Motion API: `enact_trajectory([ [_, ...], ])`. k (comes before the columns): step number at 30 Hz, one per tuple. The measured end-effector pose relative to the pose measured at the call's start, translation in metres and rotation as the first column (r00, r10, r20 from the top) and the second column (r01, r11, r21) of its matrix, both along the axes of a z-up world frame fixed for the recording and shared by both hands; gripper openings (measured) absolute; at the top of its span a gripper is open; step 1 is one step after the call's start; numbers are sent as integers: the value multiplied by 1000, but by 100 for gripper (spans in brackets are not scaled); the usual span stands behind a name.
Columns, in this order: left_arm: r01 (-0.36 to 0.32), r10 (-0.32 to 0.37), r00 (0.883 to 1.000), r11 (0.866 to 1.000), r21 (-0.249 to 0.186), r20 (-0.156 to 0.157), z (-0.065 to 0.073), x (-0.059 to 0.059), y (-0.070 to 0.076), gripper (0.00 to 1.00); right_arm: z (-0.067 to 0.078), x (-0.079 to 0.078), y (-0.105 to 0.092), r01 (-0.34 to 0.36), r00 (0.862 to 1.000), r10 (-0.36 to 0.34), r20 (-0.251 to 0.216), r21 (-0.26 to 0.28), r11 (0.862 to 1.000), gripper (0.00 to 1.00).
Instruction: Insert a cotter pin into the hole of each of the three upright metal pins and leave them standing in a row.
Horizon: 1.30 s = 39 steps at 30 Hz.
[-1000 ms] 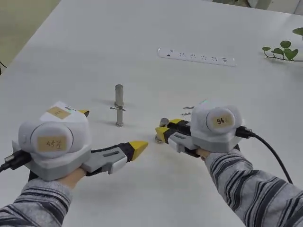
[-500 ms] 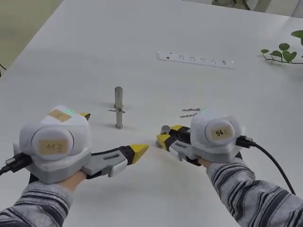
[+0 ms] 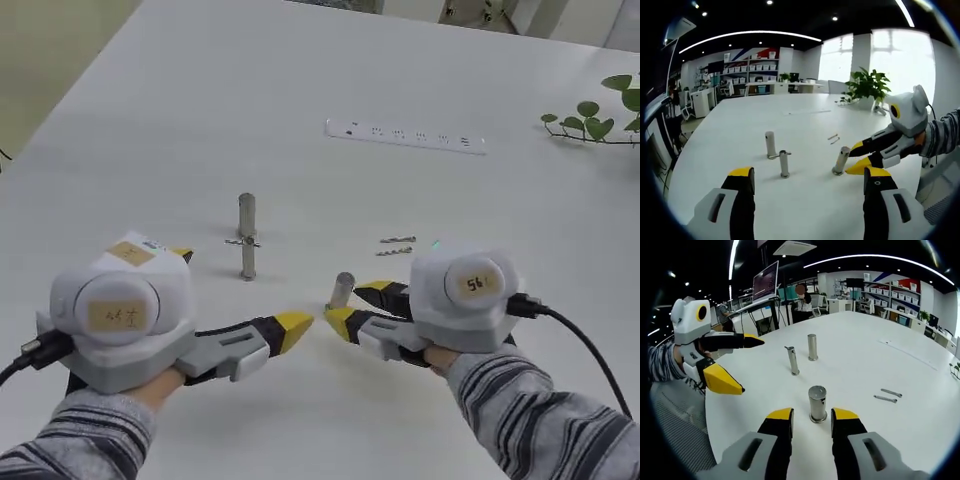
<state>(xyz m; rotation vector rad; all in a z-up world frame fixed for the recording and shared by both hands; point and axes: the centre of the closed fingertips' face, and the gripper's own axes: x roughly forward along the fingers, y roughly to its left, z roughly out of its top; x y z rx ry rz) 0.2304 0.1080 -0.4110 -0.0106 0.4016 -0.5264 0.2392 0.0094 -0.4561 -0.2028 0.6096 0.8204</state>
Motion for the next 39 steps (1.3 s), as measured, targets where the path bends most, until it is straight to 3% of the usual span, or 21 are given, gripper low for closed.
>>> enact_trajectory([
  [7, -5, 6, 1000, 1000, -4, 10, 2, 2, 0, 92, 6, 2, -18, -31, 999, 31, -9, -24, 999, 29],
  [13, 4, -4, 1000, 1000, -6, 4, 1, 1, -3, 92, 8, 13, -36, -55, 998, 54, -21, -64, 996, 31],
  [33, 22, -22, 1000, 1000, 7, -17, -4, -2, -6, 92, 4, 64, -71, -120, 989, 100, -106, -195, 974, 31],
  [35, 25, -25, 1000, 1000, 9, -19, -5, -3, -6, 92, 1, 79, -74, -125, 988, 103, -115, -205, 971, 31],
  [39, 31, -30, 999, 999, 10, -24, -5, -4, -8, 92, -1, 83, -75, -147, 984, 119, -133, -225, 963, 30],
])
